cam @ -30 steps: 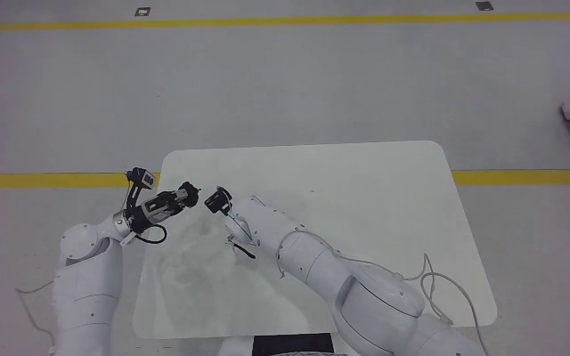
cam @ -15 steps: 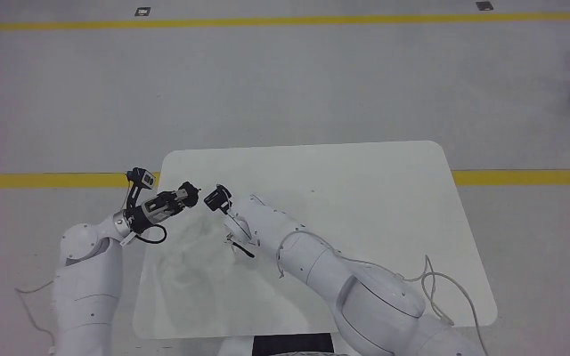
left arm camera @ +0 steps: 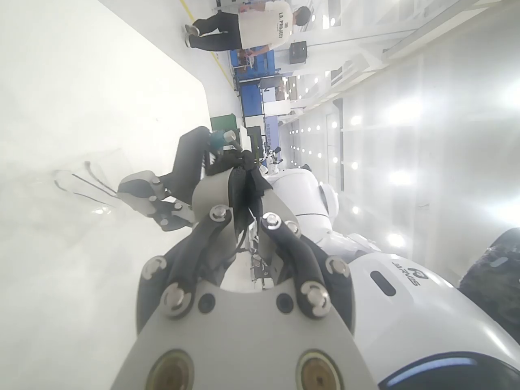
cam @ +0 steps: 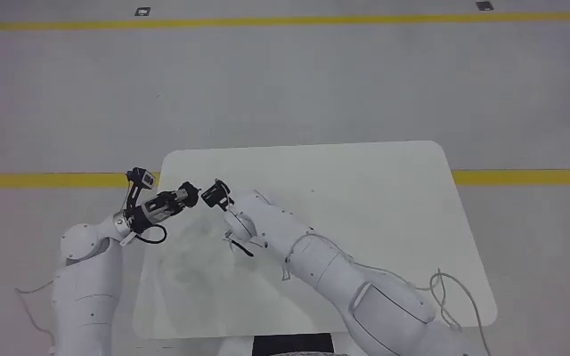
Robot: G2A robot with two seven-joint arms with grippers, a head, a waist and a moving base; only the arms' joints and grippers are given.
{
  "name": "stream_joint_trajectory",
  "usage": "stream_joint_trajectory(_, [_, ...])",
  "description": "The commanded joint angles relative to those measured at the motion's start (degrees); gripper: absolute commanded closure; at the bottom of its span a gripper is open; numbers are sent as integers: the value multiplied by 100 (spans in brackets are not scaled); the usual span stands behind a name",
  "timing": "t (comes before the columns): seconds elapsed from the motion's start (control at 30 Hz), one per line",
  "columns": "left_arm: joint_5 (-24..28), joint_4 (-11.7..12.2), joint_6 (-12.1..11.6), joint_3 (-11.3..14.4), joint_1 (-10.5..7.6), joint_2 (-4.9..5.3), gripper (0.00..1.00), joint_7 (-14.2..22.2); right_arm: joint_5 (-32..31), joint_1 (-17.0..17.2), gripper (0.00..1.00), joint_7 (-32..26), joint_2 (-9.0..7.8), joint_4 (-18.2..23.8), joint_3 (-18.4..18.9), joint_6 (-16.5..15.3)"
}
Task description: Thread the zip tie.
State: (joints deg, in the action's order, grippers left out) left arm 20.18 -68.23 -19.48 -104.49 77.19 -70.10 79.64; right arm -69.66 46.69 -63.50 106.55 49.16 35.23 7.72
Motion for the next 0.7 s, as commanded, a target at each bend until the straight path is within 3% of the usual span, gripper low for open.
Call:
stream_joint_trajectory(0.0, [0,0,0,0,0,0,100,0,-84,134,100,-90,-94,278,130,-22])
stream_joint_trajectory(0.27, [0,0,0,0,0,0,100,0,-335,868,100,-168,-480,1488,812,-137])
stream_joint_trajectory(0.5, [0,0,0,0,0,0,100,0,-140,1584,100,227,-767,2501,1678,-258])
stream_joint_trajectory(0.67, [0,0,0,0,0,0,100,0,124,2008,100,591,-890,2950,2135,-286])
